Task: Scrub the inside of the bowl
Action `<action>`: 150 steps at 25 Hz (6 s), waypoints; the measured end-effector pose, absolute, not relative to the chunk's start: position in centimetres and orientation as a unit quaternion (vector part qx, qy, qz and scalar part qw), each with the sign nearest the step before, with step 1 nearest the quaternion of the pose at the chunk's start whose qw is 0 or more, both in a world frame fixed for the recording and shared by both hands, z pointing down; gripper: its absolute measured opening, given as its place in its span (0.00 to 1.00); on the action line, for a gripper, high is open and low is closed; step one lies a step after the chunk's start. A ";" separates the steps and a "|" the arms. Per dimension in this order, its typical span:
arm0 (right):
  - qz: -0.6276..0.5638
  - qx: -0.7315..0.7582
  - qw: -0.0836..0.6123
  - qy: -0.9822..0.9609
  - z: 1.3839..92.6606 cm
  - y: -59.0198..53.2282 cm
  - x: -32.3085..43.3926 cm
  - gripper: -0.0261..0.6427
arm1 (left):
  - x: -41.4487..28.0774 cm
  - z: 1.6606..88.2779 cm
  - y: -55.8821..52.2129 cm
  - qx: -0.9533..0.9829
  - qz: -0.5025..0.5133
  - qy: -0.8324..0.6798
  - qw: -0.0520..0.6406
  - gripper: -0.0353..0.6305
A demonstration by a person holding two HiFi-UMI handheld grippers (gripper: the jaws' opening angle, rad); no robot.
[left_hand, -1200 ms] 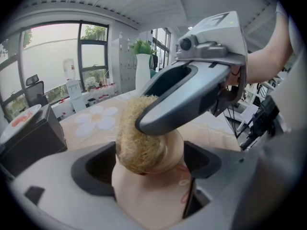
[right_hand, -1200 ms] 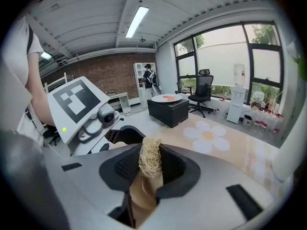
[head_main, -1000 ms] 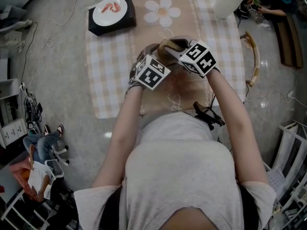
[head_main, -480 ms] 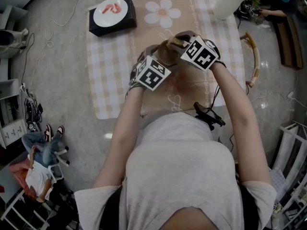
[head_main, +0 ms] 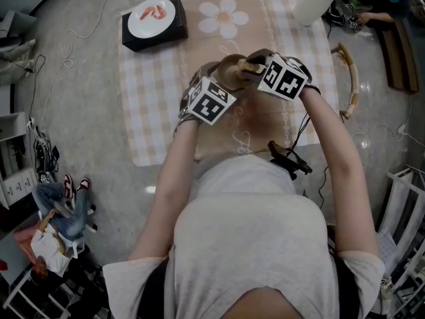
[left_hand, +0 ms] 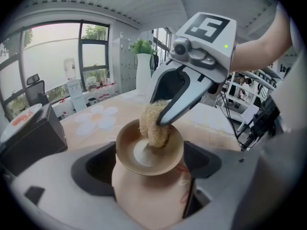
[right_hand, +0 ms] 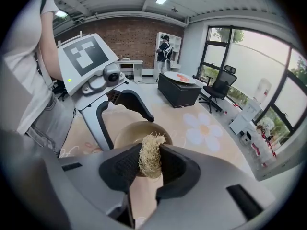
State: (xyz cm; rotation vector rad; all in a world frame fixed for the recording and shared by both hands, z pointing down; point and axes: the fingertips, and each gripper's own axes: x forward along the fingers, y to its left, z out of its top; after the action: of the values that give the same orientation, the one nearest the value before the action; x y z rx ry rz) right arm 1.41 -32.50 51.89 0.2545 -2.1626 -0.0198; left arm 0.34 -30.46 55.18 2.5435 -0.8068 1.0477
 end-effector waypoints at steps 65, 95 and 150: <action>0.129 0.258 0.363 -0.886 52.7 -34.6 0.3 0.19 | 0.4 55.2 -30.5 0.879 0.366 -0.276 0.134 0.67; 0.117 0.278 0.332 -0.893 50.5 -31.7 1.4 0.19 | 0.3 55.1 -30.5 0.880 0.361 -0.279 0.131 0.67; 0.040 0.425 0.073 -0.901 35.8 -20.4 6.0 0.19 | -1.4 36.6 -20.2 0.855 0.116 -0.504 -0.036 0.07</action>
State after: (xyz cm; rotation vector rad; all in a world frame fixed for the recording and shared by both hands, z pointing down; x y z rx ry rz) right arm 5.99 -20.39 35.79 1.2761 -2.7083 0.1201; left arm -1.42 -20.23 36.58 2.7503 -1.6216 0.3717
